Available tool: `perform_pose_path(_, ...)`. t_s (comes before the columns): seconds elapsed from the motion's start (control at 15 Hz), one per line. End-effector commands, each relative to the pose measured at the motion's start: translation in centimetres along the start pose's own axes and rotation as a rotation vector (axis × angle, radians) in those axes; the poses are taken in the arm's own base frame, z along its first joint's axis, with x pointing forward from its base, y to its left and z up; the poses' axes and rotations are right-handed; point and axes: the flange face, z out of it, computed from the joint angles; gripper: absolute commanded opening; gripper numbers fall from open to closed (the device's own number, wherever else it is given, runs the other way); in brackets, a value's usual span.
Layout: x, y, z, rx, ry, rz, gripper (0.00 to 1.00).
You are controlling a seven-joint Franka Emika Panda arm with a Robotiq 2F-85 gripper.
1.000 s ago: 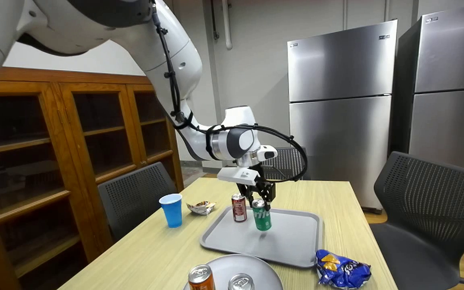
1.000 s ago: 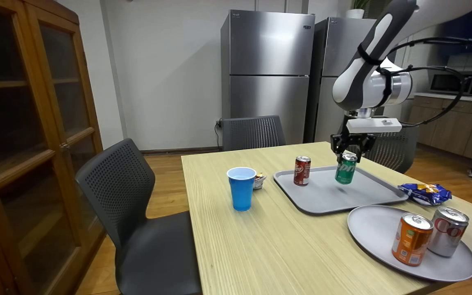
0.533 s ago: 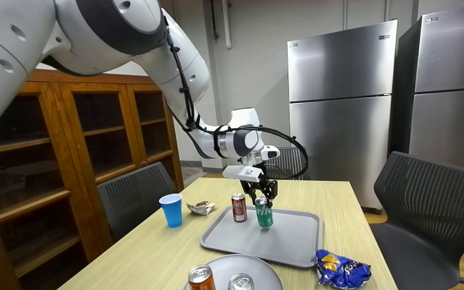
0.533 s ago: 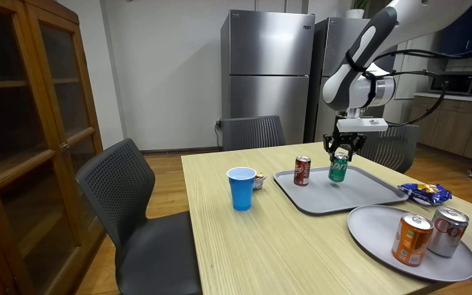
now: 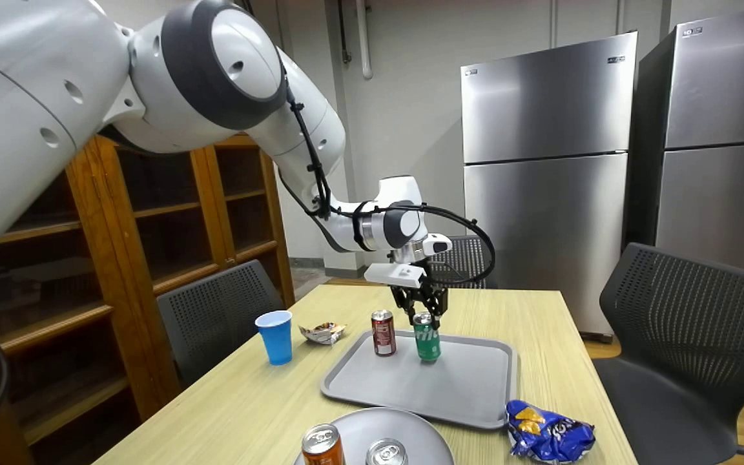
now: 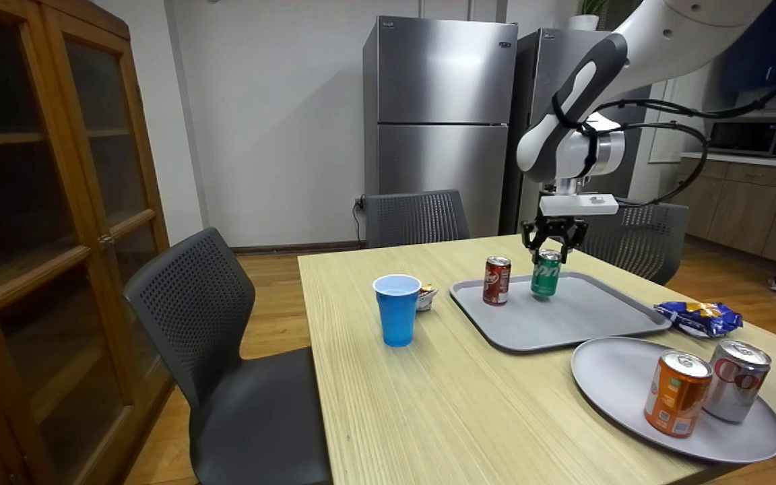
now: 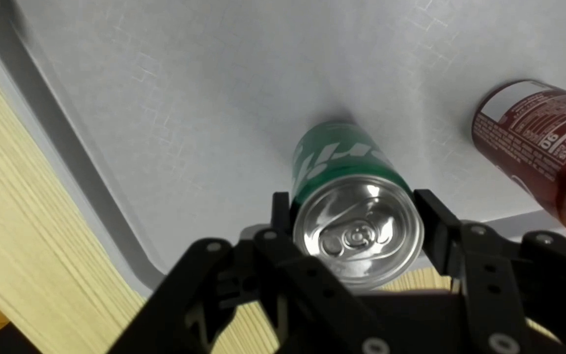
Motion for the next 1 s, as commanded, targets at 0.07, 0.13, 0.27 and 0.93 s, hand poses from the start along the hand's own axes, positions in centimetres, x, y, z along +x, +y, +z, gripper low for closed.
perform_pose_path(0.07,2.1,-0.6,0.1,0.017,-0.018,0.029,0.38)
perform_pose_path(0.13,2.2,-0.7,0.2,0.017,-0.02,0.028,0.38)
perform_pose_path(0.27,2.5,-0.8,0.3,0.017,-0.02,0.023,0.88)
perform_pose_path(0.93,3.1,-0.9,-3.3,0.049,0.048,-0.003,1.0)
